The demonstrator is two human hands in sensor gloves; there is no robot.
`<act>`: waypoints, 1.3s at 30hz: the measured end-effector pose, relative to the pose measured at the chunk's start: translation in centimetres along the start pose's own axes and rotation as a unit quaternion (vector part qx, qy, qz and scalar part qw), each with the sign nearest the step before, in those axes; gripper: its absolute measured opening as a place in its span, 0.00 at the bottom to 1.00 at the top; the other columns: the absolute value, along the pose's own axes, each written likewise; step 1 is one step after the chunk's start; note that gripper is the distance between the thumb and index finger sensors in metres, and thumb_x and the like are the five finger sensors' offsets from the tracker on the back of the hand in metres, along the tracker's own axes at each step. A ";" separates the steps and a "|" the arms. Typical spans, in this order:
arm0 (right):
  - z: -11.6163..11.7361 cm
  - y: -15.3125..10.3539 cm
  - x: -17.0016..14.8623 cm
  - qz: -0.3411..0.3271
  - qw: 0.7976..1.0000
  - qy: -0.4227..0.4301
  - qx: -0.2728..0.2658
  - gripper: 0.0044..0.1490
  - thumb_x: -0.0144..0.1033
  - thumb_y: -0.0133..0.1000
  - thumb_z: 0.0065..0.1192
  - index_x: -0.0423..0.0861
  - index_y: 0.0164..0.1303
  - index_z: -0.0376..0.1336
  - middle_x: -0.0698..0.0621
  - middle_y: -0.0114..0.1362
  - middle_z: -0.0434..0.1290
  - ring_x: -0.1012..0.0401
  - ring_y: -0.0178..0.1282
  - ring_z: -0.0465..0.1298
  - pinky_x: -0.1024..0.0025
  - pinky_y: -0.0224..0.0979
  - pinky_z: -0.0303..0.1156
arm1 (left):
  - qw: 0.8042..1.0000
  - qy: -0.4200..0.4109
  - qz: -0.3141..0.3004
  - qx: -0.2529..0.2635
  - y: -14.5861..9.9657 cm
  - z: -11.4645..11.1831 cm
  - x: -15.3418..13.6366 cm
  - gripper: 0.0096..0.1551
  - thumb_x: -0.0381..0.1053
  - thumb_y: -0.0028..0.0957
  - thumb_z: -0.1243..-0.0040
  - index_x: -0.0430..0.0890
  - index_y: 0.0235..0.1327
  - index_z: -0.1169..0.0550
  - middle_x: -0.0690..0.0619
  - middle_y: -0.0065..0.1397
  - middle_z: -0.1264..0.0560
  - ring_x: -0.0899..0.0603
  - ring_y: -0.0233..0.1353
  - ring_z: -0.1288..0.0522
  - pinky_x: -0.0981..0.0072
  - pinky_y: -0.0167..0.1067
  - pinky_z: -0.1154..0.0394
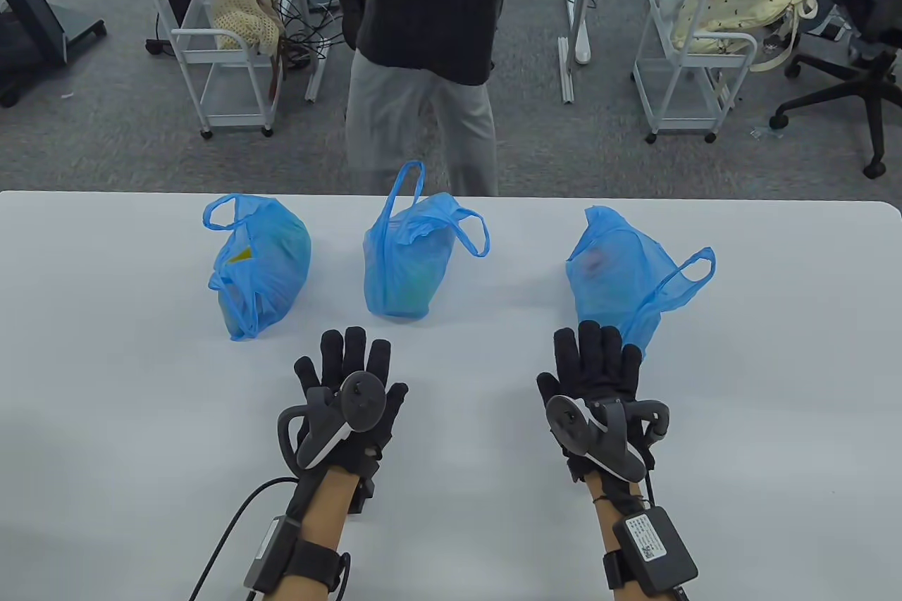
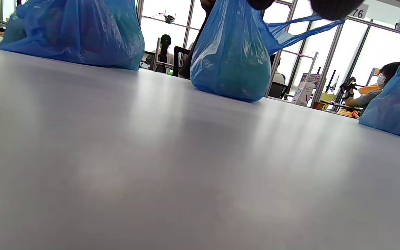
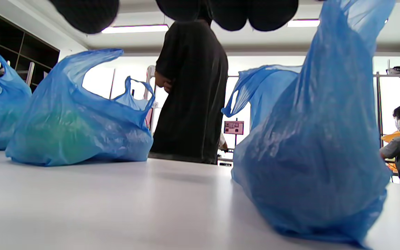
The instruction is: Tie knot on plastic bag top
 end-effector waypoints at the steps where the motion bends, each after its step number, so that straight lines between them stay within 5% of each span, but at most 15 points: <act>1: -0.3 0.0 -0.2 0.001 1.000 -0.003 -0.015 0.46 0.54 0.55 0.56 0.42 0.76 0.48 0.34 0.78 0.55 0.34 0.77 0.56 0.33 0.70 0.51 | 1.000 -0.003 0.001 0.000 0.0 0.0 -0.1 0.39 0.72 0.56 0.64 0.66 0.81 0.52 0.58 0.89 0.66 0.40 0.86 0.71 0.31 0.73 0.70; 7: -3.6 -0.8 -2.3 0.032 0.991 0.026 -0.130 0.50 0.52 0.58 0.56 0.37 0.76 0.39 0.32 0.77 0.48 0.32 0.76 0.50 0.32 0.68 0.47 | 1.000 0.004 -0.009 0.006 -0.1 0.1 0.2 0.39 0.72 0.56 0.64 0.66 0.81 0.52 0.58 0.89 0.66 0.41 0.86 0.70 0.31 0.73 0.69; 13: -4.7 -1.7 -6.1 0.143 0.960 0.141 -0.193 0.57 0.49 0.59 0.59 0.33 0.73 0.29 0.29 0.76 0.38 0.30 0.75 0.43 0.31 0.67 0.43 | 1.000 0.000 -0.014 0.000 0.1 -0.1 0.5 0.39 0.72 0.56 0.64 0.67 0.81 0.53 0.59 0.89 0.66 0.41 0.86 0.71 0.31 0.73 0.69; 19: -1.6 -2.4 -10.4 0.263 0.908 0.278 -0.169 0.60 0.51 0.57 0.63 0.32 0.73 0.31 0.29 0.77 0.40 0.29 0.75 0.44 0.30 0.68 0.43 | 1.000 -0.018 -0.011 -0.008 0.3 -0.2 0.1 0.39 0.72 0.56 0.64 0.66 0.81 0.53 0.59 0.89 0.67 0.41 0.86 0.71 0.31 0.74 0.70; 28: 1.8 -3.2 -14.0 0.350 0.829 0.421 -0.116 0.62 0.53 0.51 0.71 0.32 0.76 0.40 0.29 0.77 0.48 0.29 0.76 0.49 0.28 0.67 0.43 | 0.998 -0.062 -0.002 0.015 0.9 0.1 -0.7 0.38 0.72 0.56 0.64 0.66 0.81 0.50 0.58 0.90 0.64 0.40 0.87 0.67 0.31 0.74 0.67; 31: 2.7 -2.4 -14.4 0.357 0.829 0.424 -0.067 0.63 0.55 0.51 0.72 0.34 0.77 0.40 0.31 0.78 0.49 0.29 0.78 0.47 0.24 0.63 0.33 | 0.996 -0.083 0.003 0.021 0.9 0.8 -1.3 0.38 0.72 0.56 0.65 0.65 0.81 0.49 0.57 0.90 0.63 0.40 0.87 0.67 0.31 0.74 0.67; 36: 3.6 -0.4 -14.5 0.337 0.867 0.366 -0.016 0.67 0.58 0.50 0.72 0.34 0.78 0.38 0.30 0.79 0.49 0.29 0.79 0.45 0.22 0.61 0.34 | 0.992 -0.122 0.009 0.012 1.1 0.4 -2.0 0.38 0.72 0.57 0.65 0.63 0.81 0.48 0.55 0.90 0.62 0.39 0.86 0.66 0.31 0.73 0.66; 39: 5.1 0.6 -15.0 0.362 0.847 0.389 -0.016 0.66 0.56 0.50 0.73 0.34 0.78 0.38 0.30 0.78 0.50 0.30 0.79 0.47 0.22 0.61 0.35 | 0.992 -0.126 -0.015 0.004 0.4 -0.1 -0.3 0.38 0.72 0.57 0.64 0.64 0.81 0.48 0.55 0.90 0.62 0.39 0.86 0.66 0.31 0.73 0.66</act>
Point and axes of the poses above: the tracker on the back of each hand, its own x axis roughly to the thumb side, its own y axis roughly from the wrist to the fingertips, z = x × y, the point moved 4 cm from there along y, roughly from the wrist to the fingertips
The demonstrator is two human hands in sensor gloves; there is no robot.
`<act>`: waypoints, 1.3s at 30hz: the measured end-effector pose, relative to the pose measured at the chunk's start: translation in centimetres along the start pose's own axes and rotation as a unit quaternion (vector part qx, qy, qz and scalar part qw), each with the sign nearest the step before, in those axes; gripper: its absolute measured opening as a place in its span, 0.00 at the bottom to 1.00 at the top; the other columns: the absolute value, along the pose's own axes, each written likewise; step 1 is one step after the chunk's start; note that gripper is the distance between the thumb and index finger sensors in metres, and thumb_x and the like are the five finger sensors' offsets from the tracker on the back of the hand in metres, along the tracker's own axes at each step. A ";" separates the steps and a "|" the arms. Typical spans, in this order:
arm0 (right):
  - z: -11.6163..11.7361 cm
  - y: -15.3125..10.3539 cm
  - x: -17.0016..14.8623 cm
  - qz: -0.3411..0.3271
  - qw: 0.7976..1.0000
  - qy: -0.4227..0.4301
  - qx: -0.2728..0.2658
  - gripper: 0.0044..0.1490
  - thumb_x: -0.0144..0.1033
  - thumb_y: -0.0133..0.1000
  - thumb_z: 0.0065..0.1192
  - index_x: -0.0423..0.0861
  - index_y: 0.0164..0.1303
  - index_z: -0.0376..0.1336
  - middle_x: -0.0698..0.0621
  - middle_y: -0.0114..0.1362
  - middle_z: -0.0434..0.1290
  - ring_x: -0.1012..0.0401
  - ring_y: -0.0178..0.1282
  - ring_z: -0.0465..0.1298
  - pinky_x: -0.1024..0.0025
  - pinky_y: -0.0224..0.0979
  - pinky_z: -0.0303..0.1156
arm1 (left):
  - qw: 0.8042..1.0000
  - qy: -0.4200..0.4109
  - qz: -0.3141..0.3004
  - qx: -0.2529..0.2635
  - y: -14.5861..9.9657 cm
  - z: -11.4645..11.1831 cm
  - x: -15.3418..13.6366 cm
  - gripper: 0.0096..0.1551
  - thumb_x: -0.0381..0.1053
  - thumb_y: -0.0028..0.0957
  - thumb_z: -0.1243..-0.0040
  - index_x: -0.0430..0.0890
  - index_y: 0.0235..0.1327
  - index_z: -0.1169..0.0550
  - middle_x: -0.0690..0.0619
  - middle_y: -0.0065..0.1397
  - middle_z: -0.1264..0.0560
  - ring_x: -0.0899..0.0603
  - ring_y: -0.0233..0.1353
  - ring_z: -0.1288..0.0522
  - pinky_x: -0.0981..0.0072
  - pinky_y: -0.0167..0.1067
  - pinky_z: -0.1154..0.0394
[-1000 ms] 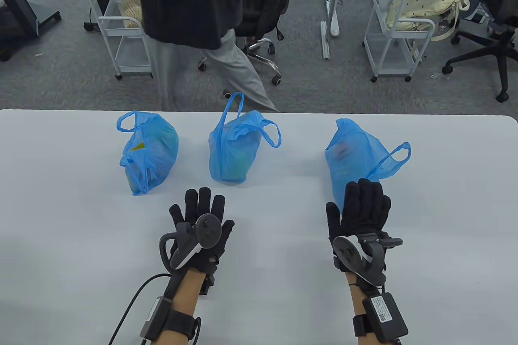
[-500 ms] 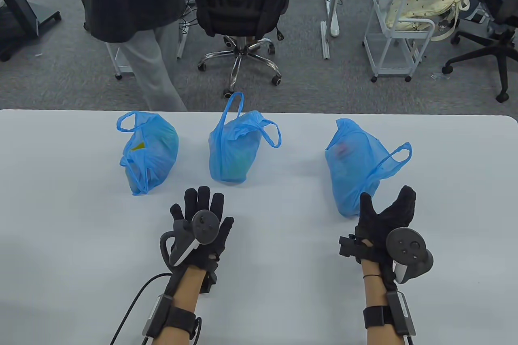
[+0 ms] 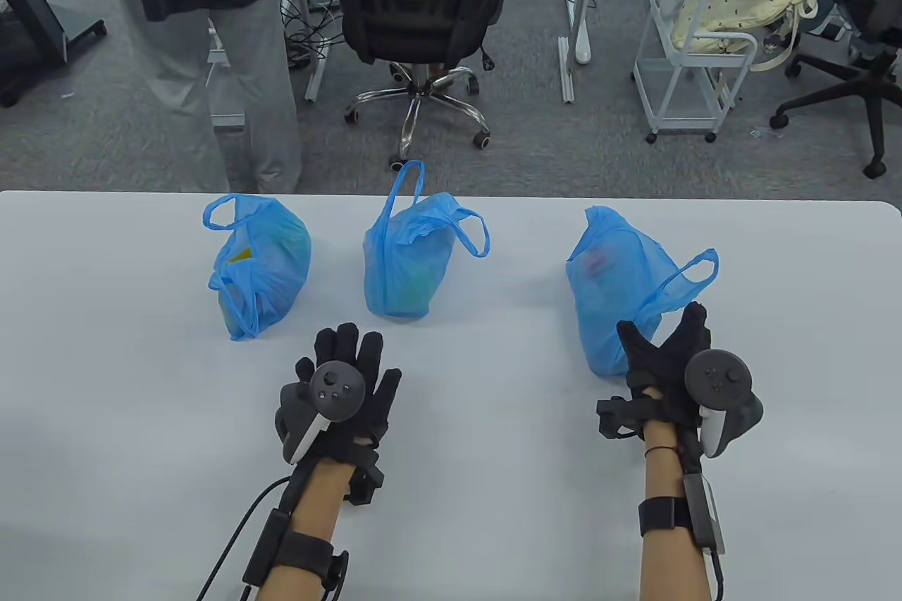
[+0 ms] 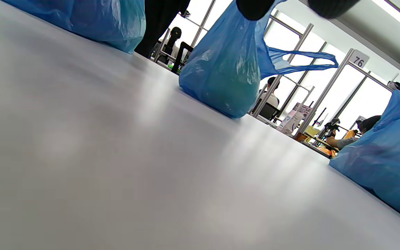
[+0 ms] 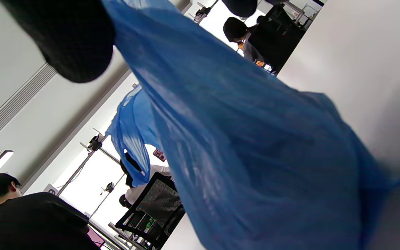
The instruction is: Tie knot on plastic bag top
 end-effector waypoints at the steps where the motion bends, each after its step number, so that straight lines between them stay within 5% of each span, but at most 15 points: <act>1: 0.1 0.2 -0.1 0.008 1.000 0.014 -0.008 0.64 0.54 0.50 0.73 0.34 0.78 0.39 0.30 0.78 0.52 0.30 0.79 0.48 0.22 0.62 0.36 | 1.000 0.008 -0.005 -0.003 -0.1 -0.2 0.4 0.38 0.72 0.56 0.64 0.64 0.81 0.48 0.56 0.90 0.62 0.39 0.87 0.66 0.31 0.74 0.66; 4: -0.4 1.2 0.0 0.031 0.995 0.068 -0.072 0.58 0.48 0.48 0.77 0.36 0.76 0.47 0.34 0.74 0.61 0.34 0.77 0.59 0.23 0.63 0.42 | 0.998 0.055 -0.021 -0.016 0.2 -1.0 1.4 0.38 0.72 0.56 0.64 0.64 0.81 0.47 0.56 0.90 0.61 0.40 0.87 0.66 0.31 0.74 0.66; 9: -1.5 1.2 1.4 -0.002 0.993 0.022 -0.112 0.34 0.39 0.49 0.78 0.44 0.64 0.66 0.49 0.55 0.81 0.46 0.61 0.81 0.28 0.65 0.57 | 0.999 0.020 -0.022 -0.019 0.4 -1.2 1.0 0.38 0.71 0.56 0.64 0.64 0.81 0.47 0.56 0.90 0.61 0.40 0.87 0.66 0.31 0.74 0.66; 13: -1.8 -0.2 2.0 -0.035 0.990 0.058 -0.122 0.22 0.35 0.47 0.79 0.48 0.51 0.73 0.45 0.49 0.80 0.46 0.53 0.80 0.30 0.61 0.63 | 0.999 0.006 -0.033 -0.002 0.2 -0.4 0.7 0.37 0.72 0.56 0.64 0.64 0.81 0.46 0.56 0.90 0.58 0.40 0.87 0.64 0.31 0.75 0.64; 19: -2.6 -3.2 3.3 -0.043 0.987 0.118 -0.101 0.22 0.34 0.49 0.77 0.46 0.52 0.71 0.44 0.51 0.77 0.45 0.53 0.80 0.30 0.61 0.65 | 0.999 -0.037 -0.032 0.011 0.1 0.1 -0.3 0.37 0.71 0.56 0.63 0.62 0.80 0.44 0.54 0.90 0.56 0.39 0.87 0.62 0.31 0.75 0.62; 27: -3.2 -8.7 8.4 -0.135 0.975 0.163 -0.063 0.22 0.34 0.49 0.76 0.46 0.52 0.71 0.45 0.51 0.78 0.45 0.53 0.82 0.32 0.64 0.67 | 0.998 -0.028 -0.053 0.035 -0.5 1.1 0.4 0.37 0.70 0.56 0.62 0.62 0.80 0.44 0.54 0.90 0.54 0.39 0.87 0.60 0.31 0.75 0.59; 39: -1.5 -13.7 13.4 -0.273 0.925 0.245 0.098 0.22 0.34 0.47 0.77 0.46 0.51 0.73 0.45 0.51 0.79 0.46 0.54 0.86 0.38 0.66 0.70 | 0.995 -0.047 -0.067 0.050 -1.0 2.0 0.1 0.38 0.70 0.56 0.60 0.61 0.80 0.43 0.54 0.90 0.50 0.39 0.88 0.55 0.29 0.75 0.55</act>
Point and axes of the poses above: the tracker on the back of each hand, its own x axis roughly to the thumb side, its own y axis roughly from the wrist to the fingertips, z = x × y, the point moved 4 cm from there along y, roughly from the wrist to the fingertips
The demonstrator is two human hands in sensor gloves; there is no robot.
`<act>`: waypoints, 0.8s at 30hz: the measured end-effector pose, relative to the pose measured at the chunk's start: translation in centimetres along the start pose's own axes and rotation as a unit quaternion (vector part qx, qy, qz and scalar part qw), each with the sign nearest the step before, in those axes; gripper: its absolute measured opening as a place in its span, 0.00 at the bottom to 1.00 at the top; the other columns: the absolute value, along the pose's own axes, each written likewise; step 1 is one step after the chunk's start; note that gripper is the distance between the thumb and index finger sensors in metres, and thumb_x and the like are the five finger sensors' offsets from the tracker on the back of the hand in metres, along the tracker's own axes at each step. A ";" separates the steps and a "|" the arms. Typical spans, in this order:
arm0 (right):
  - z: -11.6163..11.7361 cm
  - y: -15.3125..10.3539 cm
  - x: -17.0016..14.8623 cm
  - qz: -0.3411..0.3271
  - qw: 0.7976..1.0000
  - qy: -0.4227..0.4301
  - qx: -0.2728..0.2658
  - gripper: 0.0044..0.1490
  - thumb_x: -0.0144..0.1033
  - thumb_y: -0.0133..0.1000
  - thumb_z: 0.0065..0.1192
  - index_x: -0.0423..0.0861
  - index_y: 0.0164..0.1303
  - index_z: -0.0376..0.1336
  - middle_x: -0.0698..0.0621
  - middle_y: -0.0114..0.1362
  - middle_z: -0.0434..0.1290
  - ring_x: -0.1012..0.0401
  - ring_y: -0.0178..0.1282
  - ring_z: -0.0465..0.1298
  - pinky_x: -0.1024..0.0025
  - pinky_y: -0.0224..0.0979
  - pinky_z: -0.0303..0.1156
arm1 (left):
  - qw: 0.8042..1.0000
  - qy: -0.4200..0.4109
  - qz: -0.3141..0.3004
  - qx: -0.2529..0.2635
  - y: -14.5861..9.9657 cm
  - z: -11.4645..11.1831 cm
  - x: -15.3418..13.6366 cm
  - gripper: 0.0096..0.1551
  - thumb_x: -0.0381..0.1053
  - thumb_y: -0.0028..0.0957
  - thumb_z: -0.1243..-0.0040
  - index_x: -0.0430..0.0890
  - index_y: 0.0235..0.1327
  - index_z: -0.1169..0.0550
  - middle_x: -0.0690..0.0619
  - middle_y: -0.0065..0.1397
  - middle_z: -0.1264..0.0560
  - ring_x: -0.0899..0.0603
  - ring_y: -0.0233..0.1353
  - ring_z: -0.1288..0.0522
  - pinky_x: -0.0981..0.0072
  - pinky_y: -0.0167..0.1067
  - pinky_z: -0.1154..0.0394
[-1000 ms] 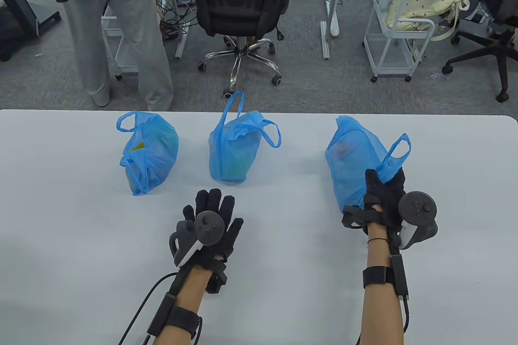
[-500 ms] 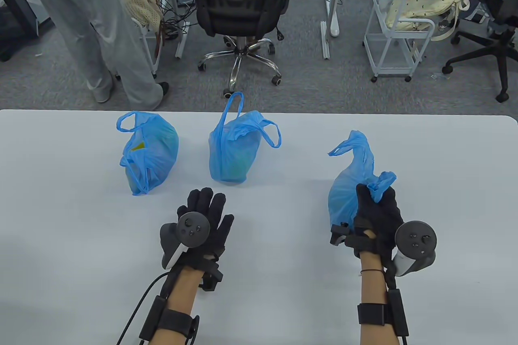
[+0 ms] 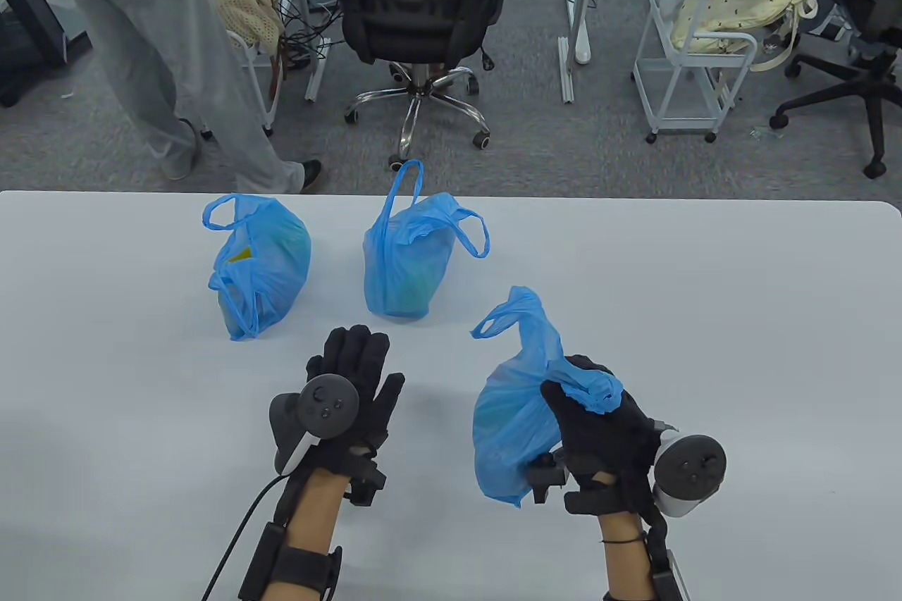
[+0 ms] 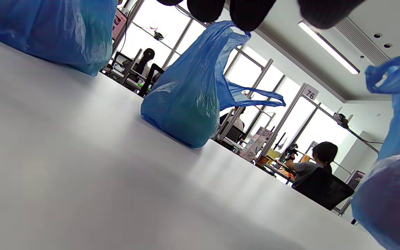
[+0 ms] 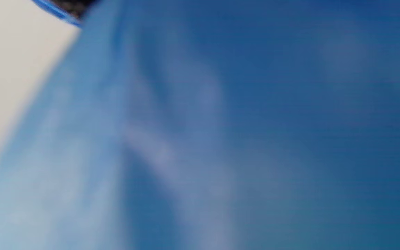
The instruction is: Tie knot on plastic bag top
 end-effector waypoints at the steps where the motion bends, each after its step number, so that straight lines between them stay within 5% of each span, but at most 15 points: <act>1: 0.5 0.0 0.2 -0.007 1.000 0.003 0.017 0.22 0.34 0.47 0.77 0.46 0.51 0.73 0.45 0.51 0.79 0.46 0.54 0.85 0.38 0.66 0.70 | 1.000 -0.008 0.000 -0.009 0.0 -0.2 -0.1 0.38 0.70 0.56 0.59 0.61 0.80 0.43 0.54 0.90 0.50 0.38 0.88 0.55 0.29 0.75 0.55; 9: 3.0 0.0 0.7 -0.033 0.994 0.002 0.107 0.21 0.31 0.46 0.78 0.48 0.50 0.74 0.45 0.53 0.79 0.45 0.57 0.84 0.39 0.69 0.68 | 0.995 -0.070 0.013 -0.072 0.4 -1.6 -0.8 0.46 0.69 0.54 0.46 0.58 0.81 0.49 0.53 0.90 0.52 0.37 0.88 0.55 0.27 0.75 0.55; 24: 5.7 -0.7 2.1 -0.082 0.981 0.004 0.178 0.20 0.29 0.44 0.79 0.53 0.47 0.76 0.48 0.55 0.80 0.47 0.61 0.84 0.41 0.71 0.68 | 0.999 -0.015 0.000 -0.031 0.5 -0.8 -0.9 0.55 0.65 0.49 0.33 0.60 0.80 0.52 0.56 0.90 0.50 0.36 0.88 0.47 0.26 0.76 0.50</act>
Point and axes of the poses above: the tracker on the back of each hand, its own x axis roughly to the thumb side, its own y axis roughly from the wrist to the fingertips, z = x × y, the point moved 4 cm from there along y, roughly from the wrist to the fingertips
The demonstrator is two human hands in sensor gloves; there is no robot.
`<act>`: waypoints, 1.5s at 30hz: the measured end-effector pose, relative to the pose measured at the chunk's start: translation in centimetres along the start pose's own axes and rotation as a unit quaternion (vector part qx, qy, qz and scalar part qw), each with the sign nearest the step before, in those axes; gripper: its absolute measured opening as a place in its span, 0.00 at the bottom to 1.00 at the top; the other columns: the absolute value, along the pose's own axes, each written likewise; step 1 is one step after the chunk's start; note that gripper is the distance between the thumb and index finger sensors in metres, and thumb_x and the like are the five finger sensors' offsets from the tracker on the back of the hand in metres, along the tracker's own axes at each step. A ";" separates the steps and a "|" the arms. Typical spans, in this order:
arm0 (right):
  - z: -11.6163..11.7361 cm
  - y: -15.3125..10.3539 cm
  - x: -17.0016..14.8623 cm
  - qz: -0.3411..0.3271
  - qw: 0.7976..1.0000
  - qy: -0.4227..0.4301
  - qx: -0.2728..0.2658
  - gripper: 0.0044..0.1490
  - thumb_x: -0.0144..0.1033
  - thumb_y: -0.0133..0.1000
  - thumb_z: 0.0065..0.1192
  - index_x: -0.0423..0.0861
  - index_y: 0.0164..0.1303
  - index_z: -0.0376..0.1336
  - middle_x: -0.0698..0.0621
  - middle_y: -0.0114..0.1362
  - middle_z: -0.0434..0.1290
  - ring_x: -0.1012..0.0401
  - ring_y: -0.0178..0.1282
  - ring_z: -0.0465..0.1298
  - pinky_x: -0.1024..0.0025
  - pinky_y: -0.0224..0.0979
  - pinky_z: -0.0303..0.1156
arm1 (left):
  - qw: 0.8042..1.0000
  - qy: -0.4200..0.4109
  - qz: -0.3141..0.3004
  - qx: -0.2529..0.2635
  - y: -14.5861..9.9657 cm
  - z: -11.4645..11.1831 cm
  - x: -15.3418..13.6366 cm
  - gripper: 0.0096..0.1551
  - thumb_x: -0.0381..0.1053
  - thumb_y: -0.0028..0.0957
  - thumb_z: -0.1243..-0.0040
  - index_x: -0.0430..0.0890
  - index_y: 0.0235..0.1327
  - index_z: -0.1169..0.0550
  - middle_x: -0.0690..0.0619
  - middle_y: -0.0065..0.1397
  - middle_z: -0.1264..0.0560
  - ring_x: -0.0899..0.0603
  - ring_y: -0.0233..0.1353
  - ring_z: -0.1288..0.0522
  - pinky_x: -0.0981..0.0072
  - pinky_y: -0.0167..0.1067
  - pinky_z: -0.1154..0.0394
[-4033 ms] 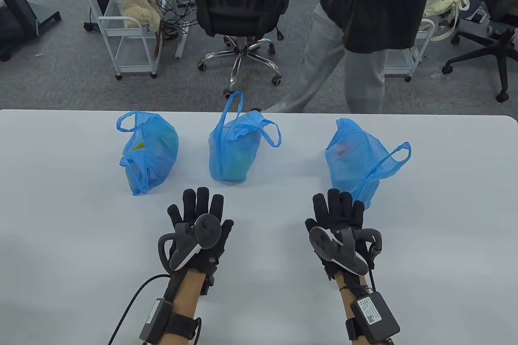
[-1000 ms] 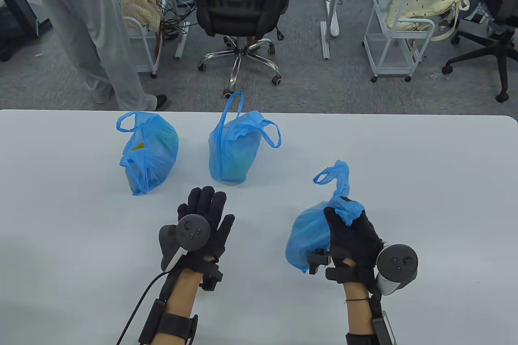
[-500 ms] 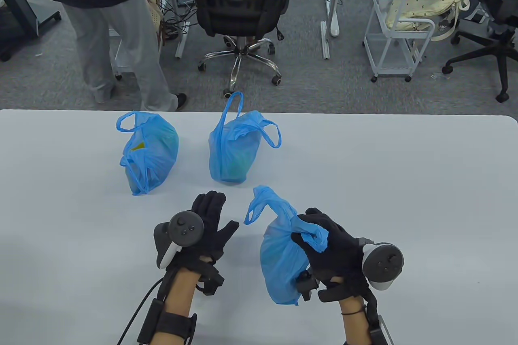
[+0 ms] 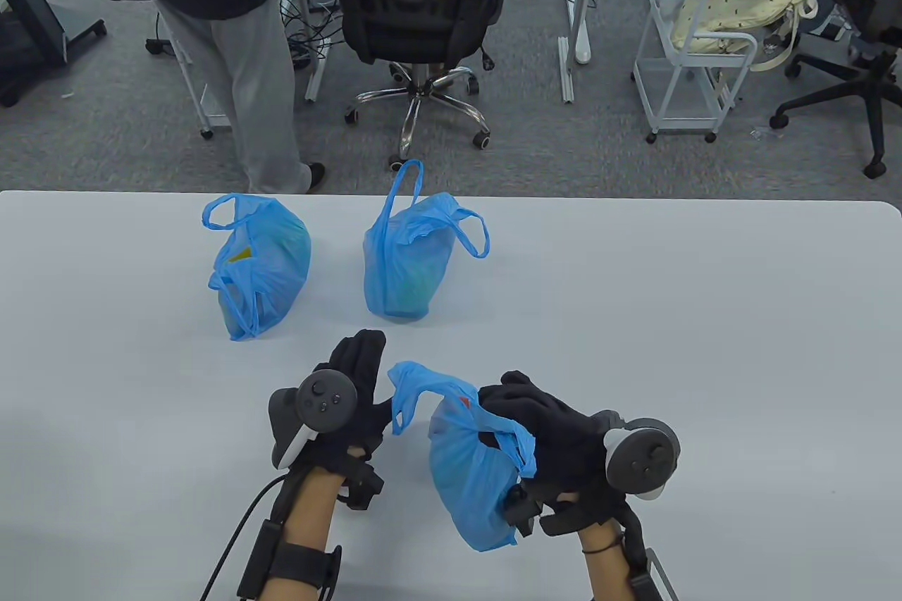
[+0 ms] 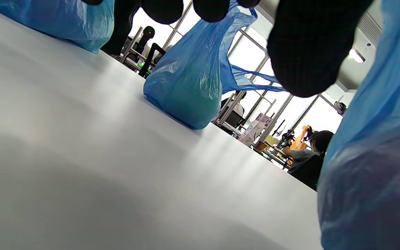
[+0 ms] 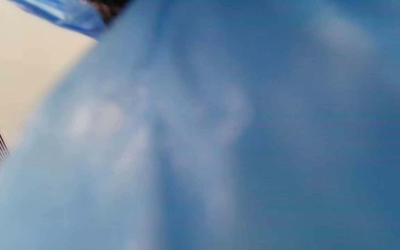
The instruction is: Tie knot on plastic bag top
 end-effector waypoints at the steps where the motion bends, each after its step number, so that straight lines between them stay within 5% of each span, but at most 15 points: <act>1: 0.0 0.0 0.0 -0.001 1.000 0.001 0.001 0.20 0.29 0.44 0.79 0.54 0.46 0.76 0.48 0.55 0.81 0.47 0.61 0.84 0.42 0.71 0.68 | 1.000 0.001 -0.004 0.006 -0.1 0.1 0.0 0.56 0.66 0.48 0.32 0.60 0.80 0.52 0.57 0.90 0.50 0.37 0.88 0.47 0.27 0.76 0.50; 7: -0.9 -0.3 -1.9 0.026 0.999 -0.027 -0.003 0.20 0.29 0.43 0.80 0.56 0.44 0.77 0.51 0.56 0.82 0.48 0.64 0.83 0.43 0.72 0.68 | 0.997 -0.048 -0.057 -0.018 -0.2 0.5 0.8 0.55 0.70 0.42 0.26 0.75 0.77 0.47 0.68 0.89 0.41 0.41 0.88 0.38 0.27 0.77 0.44; 10: -2.0 -0.7 -3.6 0.058 0.998 -0.032 -0.021 0.20 0.29 0.43 0.80 0.56 0.45 0.77 0.50 0.56 0.82 0.48 0.64 0.83 0.42 0.71 0.68 | 0.990 -0.115 -0.072 -0.028 0.0 0.2 1.9 0.45 0.68 0.42 0.25 0.73 0.73 0.36 0.69 0.81 0.27 0.42 0.84 0.30 0.27 0.76 0.41; 15: -4.2 -2.2 -7.4 0.167 0.982 -0.067 -0.050 0.21 0.30 0.46 0.78 0.54 0.49 0.75 0.48 0.60 0.80 0.44 0.66 0.81 0.38 0.70 0.67 | 0.981 -0.177 -0.085 -0.008 -0.1 0.1 3.7 0.18 0.64 0.48 0.31 0.69 0.51 0.19 0.67 0.64 0.15 0.44 0.76 0.21 0.29 0.74 0.37; 19: -5.4 -4.0 -10.6 0.254 0.965 -0.017 -0.063 0.27 0.37 0.48 0.78 0.50 0.58 0.71 0.43 0.65 0.76 0.40 0.67 0.78 0.34 0.69 0.65 | 0.967 -0.238 -0.089 -0.018 -0.2 -0.3 4.5 0.13 0.67 0.50 0.34 0.66 0.43 0.16 0.64 0.58 0.13 0.44 0.73 0.20 0.30 0.74 0.36; 24: -5.0 -4.0 -10.7 0.268 0.961 0.020 -0.070 0.34 0.43 0.50 0.77 0.50 0.65 0.66 0.40 0.70 0.72 0.38 0.70 0.75 0.33 0.69 0.62 | 0.954 -0.286 -0.092 -0.023 -0.3 -0.6 5.0 0.15 0.69 0.53 0.41 0.62 0.36 0.13 0.60 0.51 0.11 0.43 0.68 0.17 0.31 0.72 0.34; 29: -4.2 -3.4 -9.3 0.243 0.967 -0.004 -0.079 0.41 0.43 0.50 0.76 0.52 0.74 0.60 0.42 0.71 0.73 0.39 0.70 0.75 0.34 0.69 0.62 | 0.945 -0.311 -0.099 -0.023 -0.6 -0.8 5.4 0.19 0.68 0.56 0.47 0.63 0.44 0.14 0.59 0.60 0.13 0.41 0.69 0.18 0.31 0.72 0.34; 32: -4.2 -3.1 -8.7 0.221 0.970 -0.020 -0.095 0.37 0.42 0.50 0.76 0.53 0.71 0.64 0.45 0.69 0.75 0.41 0.68 0.77 0.33 0.68 0.63 | 0.938 -0.331 -0.099 -0.010 -0.7 -0.8 5.6 0.24 0.68 0.57 0.49 0.66 0.60 0.18 0.62 0.72 0.18 0.40 0.73 0.21 0.31 0.72 0.34; 36: -4.7 -3.0 -8.2 0.198 0.970 0.030 -0.139 0.24 0.40 0.51 0.75 0.52 0.59 0.71 0.46 0.64 0.79 0.43 0.65 0.79 0.33 0.67 0.64 | 0.903 -0.407 -0.112 -0.079 -0.6 -2.0 6.4 0.27 0.70 0.58 0.55 0.71 0.70 0.27 0.66 0.81 0.24 0.40 0.82 0.28 0.29 0.75 0.39; 40: -4.5 -3.0 -8.0 0.193 0.967 0.076 -0.147 0.21 0.39 0.53 0.73 0.51 0.56 0.72 0.45 0.62 0.80 0.44 0.63 0.81 0.33 0.67 0.65 | 0.854 -0.490 -0.118 -0.130 -0.7 -3.0 7.6 0.25 0.65 0.60 0.51 0.71 0.71 0.29 0.62 0.85 0.29 0.39 0.87 0.36 0.25 0.76 0.46; 45: -3.7 -2.7 -7.7 0.181 0.972 0.084 -0.121 0.21 0.39 0.54 0.70 0.51 0.58 0.71 0.48 0.57 0.82 0.46 0.59 0.83 0.34 0.66 0.66 | 0.853 -0.496 -0.121 -0.111 -0.8 -2.8 8.2 0.20 0.65 0.58 0.45 0.70 0.63 0.28 0.61 0.81 0.25 0.41 0.84 0.31 0.27 0.76 0.44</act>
Point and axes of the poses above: the tracker on the back of each hand, its own x axis roughly to the thumb side, its own y axis roughly from the wrist to the fingertips, z = x × y, the point moved 4 cm from there along y, roughly from the wrist to the fingertips
